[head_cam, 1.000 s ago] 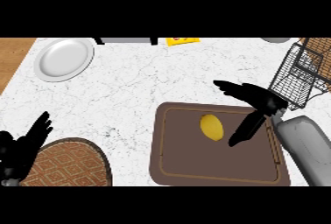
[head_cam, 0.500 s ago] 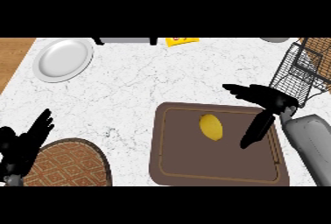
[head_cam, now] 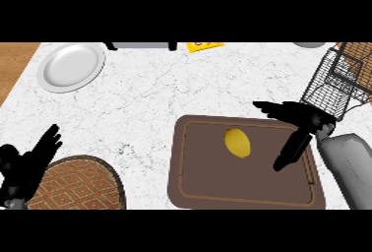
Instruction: Pick the lemon from the tray and place it in the tiered basket
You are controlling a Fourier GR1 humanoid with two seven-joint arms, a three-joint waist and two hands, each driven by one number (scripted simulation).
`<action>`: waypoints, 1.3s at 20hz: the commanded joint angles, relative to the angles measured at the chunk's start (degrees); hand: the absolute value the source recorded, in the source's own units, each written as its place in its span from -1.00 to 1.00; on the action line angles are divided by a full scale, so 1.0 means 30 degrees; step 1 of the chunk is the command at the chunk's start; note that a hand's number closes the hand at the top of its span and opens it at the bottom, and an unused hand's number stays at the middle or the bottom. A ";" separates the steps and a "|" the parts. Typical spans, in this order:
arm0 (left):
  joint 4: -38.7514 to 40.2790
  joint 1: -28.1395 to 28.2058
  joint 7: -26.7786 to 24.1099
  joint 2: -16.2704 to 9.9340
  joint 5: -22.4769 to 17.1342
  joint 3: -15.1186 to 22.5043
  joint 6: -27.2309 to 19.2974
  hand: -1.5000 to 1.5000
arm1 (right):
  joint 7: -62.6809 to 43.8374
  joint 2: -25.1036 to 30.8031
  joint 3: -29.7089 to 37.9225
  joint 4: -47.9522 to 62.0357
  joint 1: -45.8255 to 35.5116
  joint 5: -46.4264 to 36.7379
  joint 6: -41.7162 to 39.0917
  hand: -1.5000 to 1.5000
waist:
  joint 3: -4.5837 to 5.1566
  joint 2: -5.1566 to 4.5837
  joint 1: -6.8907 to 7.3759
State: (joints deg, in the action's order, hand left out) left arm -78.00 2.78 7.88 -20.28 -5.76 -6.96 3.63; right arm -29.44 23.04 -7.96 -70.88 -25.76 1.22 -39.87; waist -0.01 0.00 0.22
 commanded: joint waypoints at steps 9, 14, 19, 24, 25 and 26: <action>0.0726 -0.0544 -0.0098 0.0505 0.0997 -0.0957 0.0517 0.00 | 0.3440 -0.2115 0.0781 0.2708 -0.0244 -0.3405 0.0371 -1.00 | 0.0001 -0.0016 0.0030; -0.0105 -0.0191 0.0234 0.0755 0.1045 -0.1424 0.0985 0.00 | 0.3911 -0.2046 0.1293 0.1616 0.1092 -0.4111 -0.0017 -1.00 | 0.0002 0.0004 -0.0020; 0.0498 0.0220 -0.0851 0.1201 0.1658 -0.1536 0.1092 0.00 | 0.4454 -0.3381 0.1188 0.3047 0.0367 -0.5338 0.1050 -1.00 | 0.0002 -0.0005 0.0013; 0.0212 -0.0136 -0.0776 0.1128 0.1903 -0.1778 0.1257 0.00 | 0.4177 -0.4362 0.1367 0.3686 -0.0065 -0.5547 0.1326 -1.00 | 0.0002 -0.0007 0.0023; -0.1682 0.0087 0.1347 0.0625 0.0947 -0.1903 0.1820 0.00 | 0.5892 -0.4611 0.0618 0.5702 -0.0406 -0.6751 0.2262 -1.00 | -0.0011 -0.0031 0.0170; -0.0228 -0.0386 -0.0007 0.1832 0.2272 -0.1351 0.0584 0.00 | 0.3374 -0.4010 0.1467 0.2796 0.0041 -0.5408 0.0469 -1.00 | 0.0004 0.0005 -0.0025</action>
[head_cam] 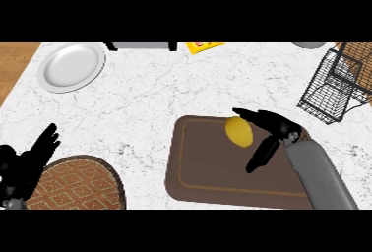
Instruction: Pick the lemon from the tray and place it in the tiered basket
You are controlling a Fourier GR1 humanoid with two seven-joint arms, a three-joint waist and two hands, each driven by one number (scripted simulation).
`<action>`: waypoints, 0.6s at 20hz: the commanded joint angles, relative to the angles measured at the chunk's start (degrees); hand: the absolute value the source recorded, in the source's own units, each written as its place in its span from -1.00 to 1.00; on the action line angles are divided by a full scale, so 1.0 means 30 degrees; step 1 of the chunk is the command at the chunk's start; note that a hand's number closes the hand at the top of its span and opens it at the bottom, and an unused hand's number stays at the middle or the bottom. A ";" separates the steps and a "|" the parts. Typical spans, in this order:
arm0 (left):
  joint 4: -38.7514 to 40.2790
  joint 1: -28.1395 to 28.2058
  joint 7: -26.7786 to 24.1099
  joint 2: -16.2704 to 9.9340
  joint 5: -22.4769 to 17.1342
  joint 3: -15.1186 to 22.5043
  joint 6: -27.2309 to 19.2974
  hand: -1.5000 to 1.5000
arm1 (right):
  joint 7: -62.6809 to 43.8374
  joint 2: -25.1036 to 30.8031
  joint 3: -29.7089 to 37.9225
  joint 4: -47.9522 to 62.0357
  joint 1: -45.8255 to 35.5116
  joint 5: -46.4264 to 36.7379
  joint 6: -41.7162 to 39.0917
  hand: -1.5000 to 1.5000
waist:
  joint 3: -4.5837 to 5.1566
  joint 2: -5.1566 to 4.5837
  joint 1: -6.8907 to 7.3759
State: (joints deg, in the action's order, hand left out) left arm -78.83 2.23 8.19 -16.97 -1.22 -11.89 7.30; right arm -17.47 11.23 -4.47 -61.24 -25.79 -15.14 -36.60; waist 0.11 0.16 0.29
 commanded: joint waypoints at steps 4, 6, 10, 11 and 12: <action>-0.0623 -0.0033 0.0653 -0.0096 -0.0277 -0.0615 0.0488 0.00 | 0.1523 -0.1224 -0.0511 0.1898 0.0034 -0.1611 0.1221 -1.00 | -0.0041 -0.0066 0.0033; 0.1126 -0.0107 -0.0930 0.0542 0.0659 -0.0110 0.0120 0.00 | 0.1634 -0.0862 -0.0712 0.1139 0.0956 -0.1456 0.0303 -1.00 | -0.0036 -0.0065 -0.0051; 0.0943 -0.0956 0.0344 0.0080 0.0339 -0.0595 0.0237 0.00 | 0.1406 -0.1432 -0.0804 0.1468 0.0328 -0.1538 -0.0018 -1.00 | -0.0037 -0.0065 -0.0037; 0.0541 -0.0855 0.0470 0.0221 0.0576 -0.0471 -0.0068 0.00 | 0.2444 -0.1355 -0.0728 0.2025 -0.0073 -0.1617 -0.0013 1.00 | -0.0041 -0.0074 0.0011; -0.1518 0.0549 0.0900 0.0590 0.0572 -0.0007 -0.0085 0.00 | 0.4080 -0.1530 -0.1418 0.2119 -0.0086 -0.2624 0.1194 1.00 | -0.0057 -0.0071 0.0197</action>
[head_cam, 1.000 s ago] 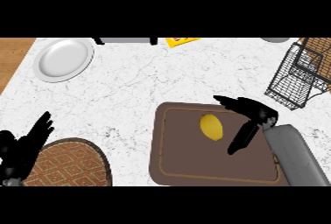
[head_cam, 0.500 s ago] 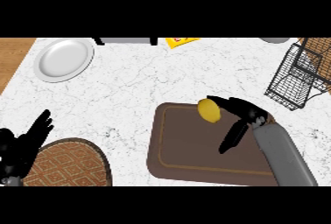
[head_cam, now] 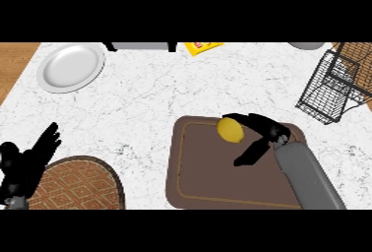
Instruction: Pick the lemon from the tray and place it in the tiered basket
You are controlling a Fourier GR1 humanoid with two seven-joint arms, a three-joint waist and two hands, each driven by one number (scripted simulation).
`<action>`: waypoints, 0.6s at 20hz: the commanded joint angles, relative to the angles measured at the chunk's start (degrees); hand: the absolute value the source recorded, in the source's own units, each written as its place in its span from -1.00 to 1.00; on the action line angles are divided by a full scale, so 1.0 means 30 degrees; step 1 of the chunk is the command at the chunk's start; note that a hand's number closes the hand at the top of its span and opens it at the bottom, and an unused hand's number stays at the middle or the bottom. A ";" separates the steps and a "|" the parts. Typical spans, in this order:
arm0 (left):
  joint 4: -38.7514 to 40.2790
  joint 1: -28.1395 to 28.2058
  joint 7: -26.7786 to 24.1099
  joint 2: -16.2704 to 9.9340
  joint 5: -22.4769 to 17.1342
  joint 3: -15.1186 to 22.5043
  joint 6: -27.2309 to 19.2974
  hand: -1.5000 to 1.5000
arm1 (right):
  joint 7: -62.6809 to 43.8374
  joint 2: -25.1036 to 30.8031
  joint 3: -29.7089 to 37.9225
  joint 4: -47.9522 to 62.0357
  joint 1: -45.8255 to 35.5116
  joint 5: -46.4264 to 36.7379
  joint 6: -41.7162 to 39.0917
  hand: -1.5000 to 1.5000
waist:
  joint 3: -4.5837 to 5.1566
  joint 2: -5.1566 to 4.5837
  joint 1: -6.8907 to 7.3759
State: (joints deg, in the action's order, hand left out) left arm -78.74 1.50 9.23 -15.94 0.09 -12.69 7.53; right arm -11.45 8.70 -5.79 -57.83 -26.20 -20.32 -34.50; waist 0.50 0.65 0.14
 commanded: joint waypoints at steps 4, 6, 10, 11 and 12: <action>0.0360 0.0212 -0.0547 -0.0178 0.0011 -0.0367 0.0539 0.00 | 0.2447 -0.0704 -0.0383 -0.0058 0.0976 -0.0918 0.1330 1.00 | -0.0170 -0.0220 0.0033; -0.1452 0.1333 -0.0080 0.0710 0.0384 0.0213 -0.0111 0.00 | 0.0973 -0.1523 -0.0152 -0.1767 0.1386 -0.0329 0.1575 1.00 | -0.0169 -0.0191 0.0018; -0.1634 -0.0001 0.1460 0.0832 0.0569 0.0435 -0.0448 0.00 | 0.1184 -0.1583 0.0750 -0.1104 0.0800 -0.0561 0.2983 1.00 | -0.0170 -0.0205 0.0002; 0.1250 0.0055 -0.1488 0.0322 0.0456 -0.0368 0.0347 0.00 | 0.1476 -0.1525 0.0992 -0.0637 0.0248 -0.0655 0.3253 1.00 | -0.0163 -0.0227 0.0001; -0.2125 0.1897 0.0273 0.0576 0.0292 -0.0149 0.0178 0.00 | 0.1269 -0.0710 0.1104 -0.1391 0.0847 -0.0597 0.2582 1.00 | -0.0170 -0.0196 0.0053</action>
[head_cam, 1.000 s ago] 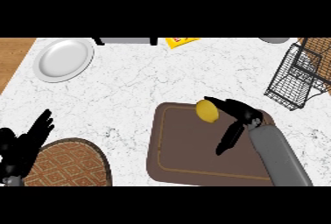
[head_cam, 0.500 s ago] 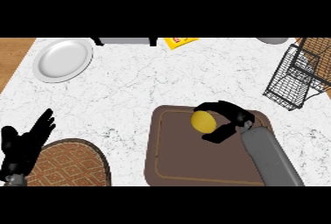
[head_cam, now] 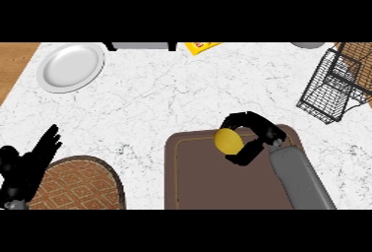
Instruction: Pick the lemon from the tray and place it in the tiered basket
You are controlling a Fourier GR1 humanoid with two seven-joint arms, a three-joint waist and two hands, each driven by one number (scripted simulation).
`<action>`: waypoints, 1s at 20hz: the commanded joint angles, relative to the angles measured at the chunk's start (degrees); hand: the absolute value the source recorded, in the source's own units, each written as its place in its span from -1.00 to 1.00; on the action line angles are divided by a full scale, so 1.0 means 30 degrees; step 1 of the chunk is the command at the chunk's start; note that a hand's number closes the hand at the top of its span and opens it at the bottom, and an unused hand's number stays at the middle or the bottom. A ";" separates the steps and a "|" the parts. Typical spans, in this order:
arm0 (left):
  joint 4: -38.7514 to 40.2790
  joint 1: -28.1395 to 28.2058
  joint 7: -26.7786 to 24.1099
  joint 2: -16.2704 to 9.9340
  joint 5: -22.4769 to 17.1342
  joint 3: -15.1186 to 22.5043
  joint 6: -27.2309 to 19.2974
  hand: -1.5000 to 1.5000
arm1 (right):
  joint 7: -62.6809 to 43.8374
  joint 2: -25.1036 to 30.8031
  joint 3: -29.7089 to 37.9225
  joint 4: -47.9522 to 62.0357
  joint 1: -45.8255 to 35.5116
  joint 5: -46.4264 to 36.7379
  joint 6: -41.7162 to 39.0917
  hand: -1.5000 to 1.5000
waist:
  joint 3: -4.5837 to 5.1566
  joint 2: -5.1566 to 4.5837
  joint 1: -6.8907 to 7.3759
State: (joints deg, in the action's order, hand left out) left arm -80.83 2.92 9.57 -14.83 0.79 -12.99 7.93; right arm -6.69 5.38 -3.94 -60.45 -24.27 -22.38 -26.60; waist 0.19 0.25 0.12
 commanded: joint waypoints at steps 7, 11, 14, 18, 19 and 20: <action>0.0640 -0.0533 -0.0367 0.0114 0.0234 0.0242 0.0208 0.00 | -0.8599 -0.0567 0.0778 -0.0653 -0.3847 -0.4881 0.7574 1.00 | 0.0086 -0.0010 0.0677; 0.0727 -0.0990 -0.0113 0.0041 0.0310 0.0412 0.0301 0.00 | -1.3455 0.0306 0.0068 -0.0064 -0.6291 -0.9179 1.0224 1.00 | 0.0200 -0.0037 0.0990; 0.0817 -0.1202 -0.0156 -0.0175 0.0399 0.0406 0.0391 0.00 | -1.7476 -0.0586 -0.0689 0.0515 -0.8455 -1.2113 1.1926 1.00 | 0.0142 -0.0102 0.1225; 0.0931 -0.0912 -0.0485 -0.0045 0.0108 0.0293 0.0609 0.00 | -2.1612 -0.0582 -0.1510 0.1561 -1.1012 -1.6173 1.2995 1.00 | 0.0046 -0.0123 0.1005; 0.0916 -0.0996 -0.0183 0.0089 0.0401 0.0521 0.0366 0.00 | -2.2763 -0.1263 -0.1861 0.2033 -1.2145 -1.6981 1.2494 1.00 | 0.0037 -0.0136 0.1062; 0.0809 -0.0875 -0.0035 -0.0065 0.0345 0.0290 0.0283 0.00 | -2.3089 -0.1063 -0.1478 0.2281 -1.2717 -1.7388 1.2413 1.00 | 0.0004 -0.0126 0.0915</action>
State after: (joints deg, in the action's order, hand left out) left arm -78.23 0.19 8.96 -14.85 1.72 -11.82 9.15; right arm -61.78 3.55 -7.35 -56.54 -54.74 -65.96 8.02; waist 0.41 -0.02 3.20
